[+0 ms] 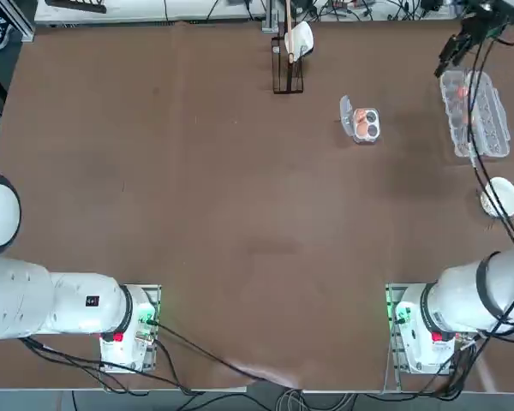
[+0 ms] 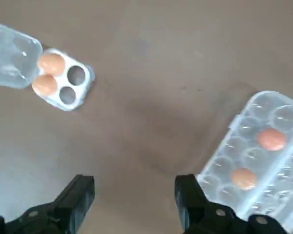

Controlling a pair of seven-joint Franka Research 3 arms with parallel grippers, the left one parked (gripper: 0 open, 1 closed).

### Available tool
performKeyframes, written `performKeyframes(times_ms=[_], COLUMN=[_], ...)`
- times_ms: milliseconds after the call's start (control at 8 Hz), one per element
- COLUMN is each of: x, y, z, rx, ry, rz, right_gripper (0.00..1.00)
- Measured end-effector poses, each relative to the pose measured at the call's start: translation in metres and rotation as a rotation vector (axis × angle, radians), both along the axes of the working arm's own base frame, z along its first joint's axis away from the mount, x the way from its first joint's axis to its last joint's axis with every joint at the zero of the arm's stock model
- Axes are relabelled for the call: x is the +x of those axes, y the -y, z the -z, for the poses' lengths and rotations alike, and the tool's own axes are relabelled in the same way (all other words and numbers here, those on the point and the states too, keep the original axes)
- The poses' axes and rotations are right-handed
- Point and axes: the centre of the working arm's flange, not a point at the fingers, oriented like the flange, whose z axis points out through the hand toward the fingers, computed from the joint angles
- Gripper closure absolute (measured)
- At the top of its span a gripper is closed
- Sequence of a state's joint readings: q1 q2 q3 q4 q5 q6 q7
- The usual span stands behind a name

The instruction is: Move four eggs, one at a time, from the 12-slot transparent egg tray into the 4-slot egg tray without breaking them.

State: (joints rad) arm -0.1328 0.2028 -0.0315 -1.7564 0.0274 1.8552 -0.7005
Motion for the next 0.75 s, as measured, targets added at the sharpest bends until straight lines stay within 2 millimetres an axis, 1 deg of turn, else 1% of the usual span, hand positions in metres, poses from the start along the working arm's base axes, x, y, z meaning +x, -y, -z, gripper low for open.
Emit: performKeyframes(times_ms=[125, 250, 375, 500, 750], x=[-0.001, -0.001, 0.003, 0.011, 0.024], y=[0.021, 0.038, 0.048, 0.054, 0.069], z=[-0.004, 0.000, 0.010, 0.023, 0.047], rx=[0.006, 0.009, -0.008, -0.040, -0.066], ry=[0.012, 0.015, 0.022, 0.038, 0.077], rz=[-0.047, -0.093, -0.156, -0.246, -0.465], right_gripper=[0.00, 0.00, 0.00, 0.00, 0.00])
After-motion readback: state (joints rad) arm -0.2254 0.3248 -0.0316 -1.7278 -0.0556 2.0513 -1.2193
